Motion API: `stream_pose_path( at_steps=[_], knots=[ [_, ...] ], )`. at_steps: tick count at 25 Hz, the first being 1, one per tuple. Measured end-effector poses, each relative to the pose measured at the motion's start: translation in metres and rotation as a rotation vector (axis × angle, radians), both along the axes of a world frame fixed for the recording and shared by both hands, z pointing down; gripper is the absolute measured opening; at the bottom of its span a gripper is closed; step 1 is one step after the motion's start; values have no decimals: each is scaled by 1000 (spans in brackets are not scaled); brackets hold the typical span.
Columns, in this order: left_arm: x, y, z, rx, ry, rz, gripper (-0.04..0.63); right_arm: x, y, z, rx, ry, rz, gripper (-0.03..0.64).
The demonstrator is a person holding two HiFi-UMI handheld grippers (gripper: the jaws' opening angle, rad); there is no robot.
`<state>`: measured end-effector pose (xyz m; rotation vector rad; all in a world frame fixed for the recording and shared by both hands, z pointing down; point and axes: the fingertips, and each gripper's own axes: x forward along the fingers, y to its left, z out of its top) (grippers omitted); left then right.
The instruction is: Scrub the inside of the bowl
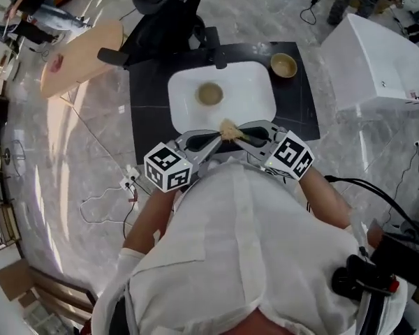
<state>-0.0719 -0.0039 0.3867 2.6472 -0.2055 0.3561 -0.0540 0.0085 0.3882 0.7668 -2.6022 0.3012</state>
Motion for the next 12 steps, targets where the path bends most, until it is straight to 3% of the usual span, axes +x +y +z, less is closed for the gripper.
stream_pose_path(
  at_steps=[12],
  knots=[
    [-30, -2, -2, 7, 12, 21, 6, -30, -2, -2, 18, 6, 26, 48]
  ],
)
